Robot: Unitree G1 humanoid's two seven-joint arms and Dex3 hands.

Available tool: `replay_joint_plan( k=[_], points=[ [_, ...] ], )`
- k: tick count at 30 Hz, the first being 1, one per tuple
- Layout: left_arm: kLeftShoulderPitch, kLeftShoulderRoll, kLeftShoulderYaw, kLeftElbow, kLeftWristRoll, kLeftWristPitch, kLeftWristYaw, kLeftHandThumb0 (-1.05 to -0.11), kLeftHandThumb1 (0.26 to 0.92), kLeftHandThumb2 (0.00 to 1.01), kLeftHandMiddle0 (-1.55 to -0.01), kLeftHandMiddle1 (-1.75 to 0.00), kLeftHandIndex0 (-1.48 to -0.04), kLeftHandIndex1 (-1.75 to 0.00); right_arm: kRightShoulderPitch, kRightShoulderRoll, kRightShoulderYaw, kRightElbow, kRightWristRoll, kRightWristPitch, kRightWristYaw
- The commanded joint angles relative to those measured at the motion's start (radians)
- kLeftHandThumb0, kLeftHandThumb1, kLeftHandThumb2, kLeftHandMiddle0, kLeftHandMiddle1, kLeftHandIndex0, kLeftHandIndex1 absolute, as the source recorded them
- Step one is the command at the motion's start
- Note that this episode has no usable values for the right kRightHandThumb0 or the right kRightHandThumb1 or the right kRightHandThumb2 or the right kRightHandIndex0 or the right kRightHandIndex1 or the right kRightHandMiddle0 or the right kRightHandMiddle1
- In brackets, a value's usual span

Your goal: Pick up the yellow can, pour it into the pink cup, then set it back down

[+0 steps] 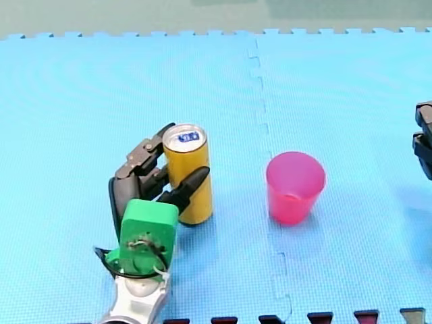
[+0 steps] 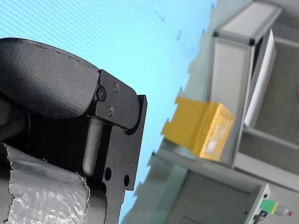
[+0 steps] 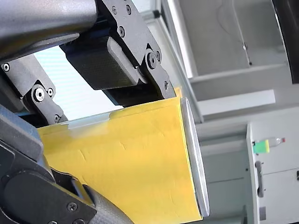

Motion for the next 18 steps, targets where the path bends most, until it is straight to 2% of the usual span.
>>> replay_joint_plan(
  k=[1, 2, 6, 7, 9, 10, 12, 13, 14, 16, 18],
  points=[
    [0.003, 0.002, -0.010, 0.003, 0.010, -0.001, 0.012, -0.368, 0.848, 0.00, -1.25, -0.01, -1.16, 0.00, -0.005, -0.005, 0.000, -0.003, 0.001, -0.002, -0.003],
    [0.004, 0.003, -0.012, 0.004, 0.011, -0.006, 0.007, -0.367, 0.847, 0.00, -1.25, -0.01, -1.16, 0.00, -0.005, -0.006, 0.001, -0.003, 0.001, -0.001, -0.003],
    [0.005, 0.011, -0.010, 0.011, -0.005, -0.013, -0.052, -0.451, 0.821, 0.00, -1.04, 0.00, -0.92, 0.00, -0.007, -0.006, 0.002, -0.002, 0.001, 0.003, -0.001],
    [0.004, 0.015, -0.012, 0.011, -0.004, -0.012, -0.061, -0.529, 0.792, 0.00, -0.91, 0.00, -0.82, 0.00, -0.007, -0.006, 0.002, -0.002, 0.001, 0.004, 0.000],
    [0.003, 0.025, -0.023, 0.010, 0.013, -0.007, -0.056, -0.614, 0.763, 0.00, -0.78, 0.00, -0.74, 0.00, -0.008, -0.006, 0.002, -0.002, 0.001, 0.005, 0.000],
    [0.002, 0.030, -0.031, 0.010, 0.025, -0.001, -0.045, -0.702, 0.752, 0.00, -0.69, 0.00, -0.66, 0.00, -0.008, -0.006, 0.002, -0.002, 0.001, 0.006, 0.000],
    [-0.001, 0.038, -0.048, 0.010, 0.048, 0.019, -0.026, -0.804, 0.746, 0.00, -0.61, 0.00, -0.57, 0.00, -0.008, -0.006, 0.002, -0.002, 0.001, 0.007, 0.000],
    [-0.003, 0.041, -0.054, 0.011, 0.056, 0.029, -0.023, -0.854, 0.739, 0.00, -0.52, 0.00, -0.50, 0.00, -0.008, -0.006, 0.002, -0.002, 0.001, 0.007, 0.000],
    [-0.005, 0.043, -0.059, 0.013, 0.060, 0.037, -0.026, -0.874, 0.737, 0.00, -0.47, 0.00, -0.47, 0.00, -0.008, -0.007, 0.002, -0.002, 0.002, 0.008, -0.001],
    [-0.005, 0.047, -0.065, 0.015, 0.063, 0.047, -0.031, -0.975, 0.775, 0.01, -0.35, 0.00, -0.40, 0.00, -0.009, -0.007, 0.002, -0.002, 0.002, 0.009, 0.000],
    [-0.006, 0.053, -0.076, 0.016, 0.074, 0.057, -0.023, -1.027, 0.791, 0.01, -0.31, 0.00, -0.37, 0.00, -0.009, -0.008, 0.002, -0.002, 0.002, 0.010, 0.001]
  ],
)
